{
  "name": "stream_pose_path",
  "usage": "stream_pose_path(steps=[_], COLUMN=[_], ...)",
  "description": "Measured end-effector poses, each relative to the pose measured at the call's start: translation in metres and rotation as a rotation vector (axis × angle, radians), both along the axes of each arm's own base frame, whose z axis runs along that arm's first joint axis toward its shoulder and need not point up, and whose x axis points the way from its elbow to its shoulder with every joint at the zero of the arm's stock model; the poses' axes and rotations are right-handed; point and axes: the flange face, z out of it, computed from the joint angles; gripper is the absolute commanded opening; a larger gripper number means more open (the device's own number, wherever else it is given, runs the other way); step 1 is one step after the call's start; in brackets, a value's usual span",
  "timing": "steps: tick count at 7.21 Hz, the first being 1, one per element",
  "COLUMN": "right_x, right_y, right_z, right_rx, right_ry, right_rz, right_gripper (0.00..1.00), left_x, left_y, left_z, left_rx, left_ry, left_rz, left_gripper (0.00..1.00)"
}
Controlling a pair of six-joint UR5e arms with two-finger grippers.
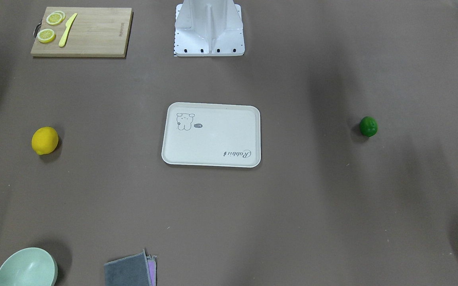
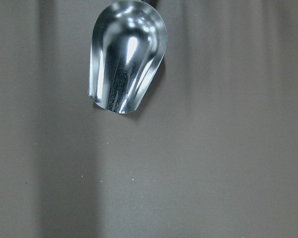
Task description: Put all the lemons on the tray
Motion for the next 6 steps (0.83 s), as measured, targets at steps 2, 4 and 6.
stream_pose_path(steps=[2, 4, 6], right_x=[0.000, 0.000, 0.000], right_y=[0.003, 0.011, 0.011], right_z=[0.001, 0.001, 0.000], right_rx=[0.007, 0.002, 0.002], right_ry=[0.002, 0.002, 0.002], right_rz=[-0.008, -0.003, -0.001], right_gripper=[1.00, 1.00, 1.00], left_x=[-0.001, -0.001, 0.000], left_y=[-0.004, -0.007, -0.008], left_z=[-0.004, -0.010, -0.024], left_rx=[0.002, -0.008, -0.019], left_ry=[-0.002, -0.009, -0.018], left_rz=[-0.004, -0.028, -0.075], left_gripper=[0.98, 0.98, 0.98])
